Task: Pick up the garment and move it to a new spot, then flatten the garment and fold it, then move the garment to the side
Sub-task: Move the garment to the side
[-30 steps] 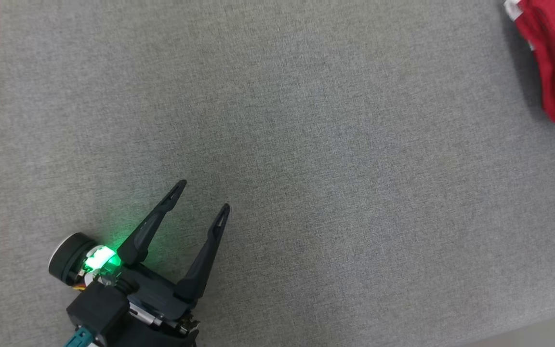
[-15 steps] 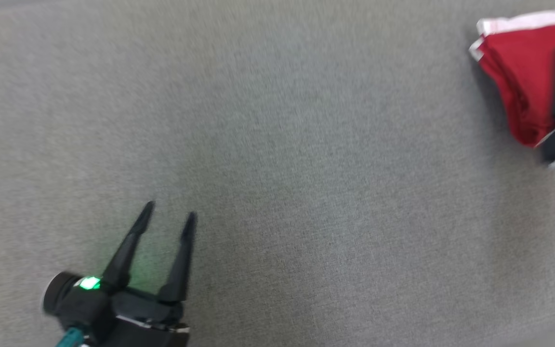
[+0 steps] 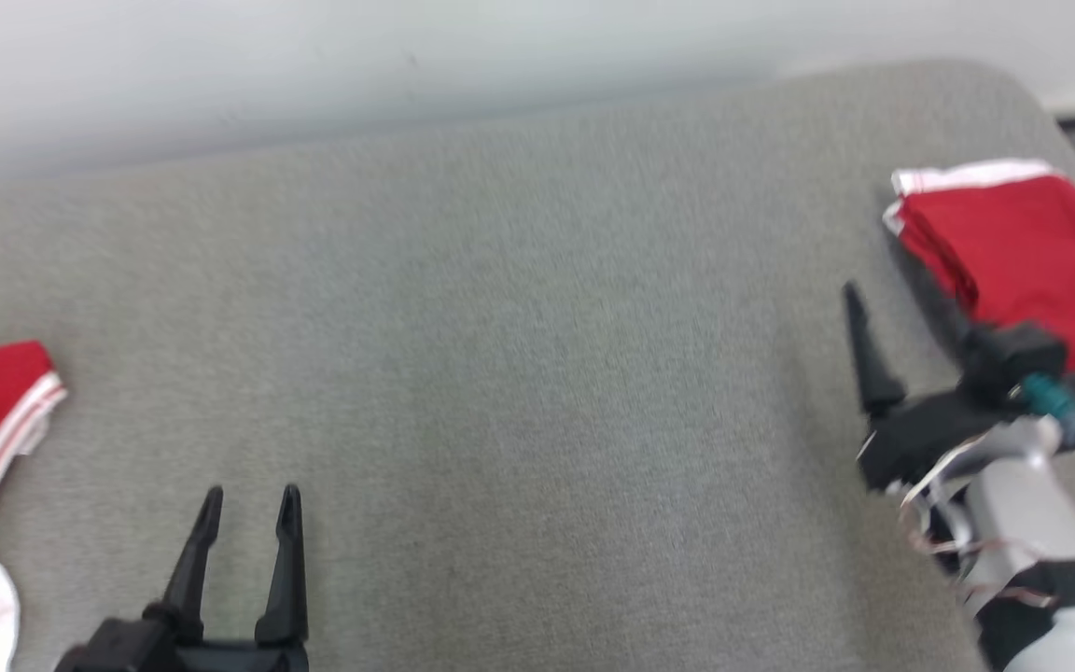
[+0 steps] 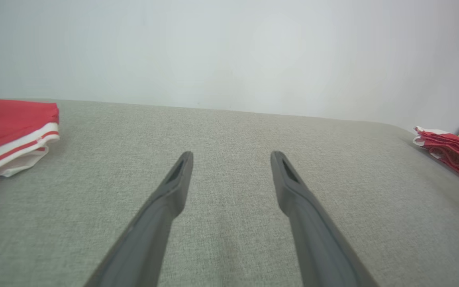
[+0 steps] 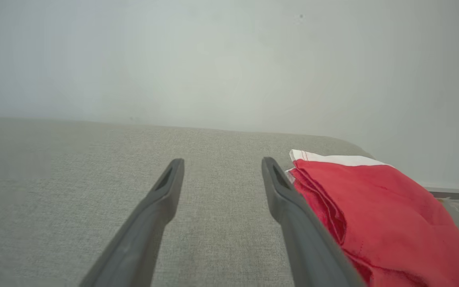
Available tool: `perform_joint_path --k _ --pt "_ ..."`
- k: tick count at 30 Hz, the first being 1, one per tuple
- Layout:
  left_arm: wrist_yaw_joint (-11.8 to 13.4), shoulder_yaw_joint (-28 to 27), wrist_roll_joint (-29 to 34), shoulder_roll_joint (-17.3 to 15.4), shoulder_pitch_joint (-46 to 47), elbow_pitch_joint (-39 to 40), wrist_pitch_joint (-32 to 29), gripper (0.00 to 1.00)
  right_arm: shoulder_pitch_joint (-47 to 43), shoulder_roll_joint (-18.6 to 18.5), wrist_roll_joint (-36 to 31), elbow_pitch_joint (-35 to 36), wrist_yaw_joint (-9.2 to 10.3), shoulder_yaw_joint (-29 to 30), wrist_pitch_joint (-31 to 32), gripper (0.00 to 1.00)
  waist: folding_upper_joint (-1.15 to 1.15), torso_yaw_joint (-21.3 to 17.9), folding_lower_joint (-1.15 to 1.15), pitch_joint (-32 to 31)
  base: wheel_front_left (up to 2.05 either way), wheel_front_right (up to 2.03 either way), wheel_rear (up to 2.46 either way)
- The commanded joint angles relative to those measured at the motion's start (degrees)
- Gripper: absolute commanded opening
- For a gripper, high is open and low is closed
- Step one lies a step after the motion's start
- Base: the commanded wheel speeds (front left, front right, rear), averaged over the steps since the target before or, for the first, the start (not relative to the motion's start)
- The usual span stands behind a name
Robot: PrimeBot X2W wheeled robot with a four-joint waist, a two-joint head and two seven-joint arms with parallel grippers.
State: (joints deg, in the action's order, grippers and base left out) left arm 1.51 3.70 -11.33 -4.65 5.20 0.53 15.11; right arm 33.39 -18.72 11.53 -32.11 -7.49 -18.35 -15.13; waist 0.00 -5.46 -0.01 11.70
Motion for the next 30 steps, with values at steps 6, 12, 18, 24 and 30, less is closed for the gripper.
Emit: perform_joint_path --k 6,12,18,24,30 --pt "0.02 -2.03 -0.22 0.69 -3.20 -1.80 -0.03 1.00 -6.08 2.84 -1.11 4.62 0.00 -1.23 -0.05 1.00 0.00 2.44 0.01 -8.22 0.00 0.00 0.00" --pt "0.88 -4.25 0.52 1.36 -6.39 -0.73 -0.03 1.00 -13.67 6.31 -2.27 12.10 0.00 1.29 -0.07 1.00 0.00 2.51 0.01 -11.96 0.00 0.00 0.00" --pt "0.54 -5.59 2.23 1.63 -9.35 1.73 -0.02 1.00 -20.63 8.87 -4.29 18.76 0.00 3.23 -0.06 1.00 0.00 2.81 0.01 -14.38 0.00 0.00 0.00" --pt "0.04 -7.28 1.86 1.75 -12.06 3.79 -0.03 1.00 -27.27 10.99 -6.60 23.60 0.00 4.40 -0.06 1.00 0.00 2.40 0.01 -16.81 0.00 0.00 0.00" --pt "-2.78 -6.58 2.73 1.73 -15.14 4.17 -0.02 1.00 -33.69 12.02 -8.59 26.89 0.00 5.10 -0.05 1.00 0.00 1.96 0.01 -18.69 0.00 0.00 0.00"
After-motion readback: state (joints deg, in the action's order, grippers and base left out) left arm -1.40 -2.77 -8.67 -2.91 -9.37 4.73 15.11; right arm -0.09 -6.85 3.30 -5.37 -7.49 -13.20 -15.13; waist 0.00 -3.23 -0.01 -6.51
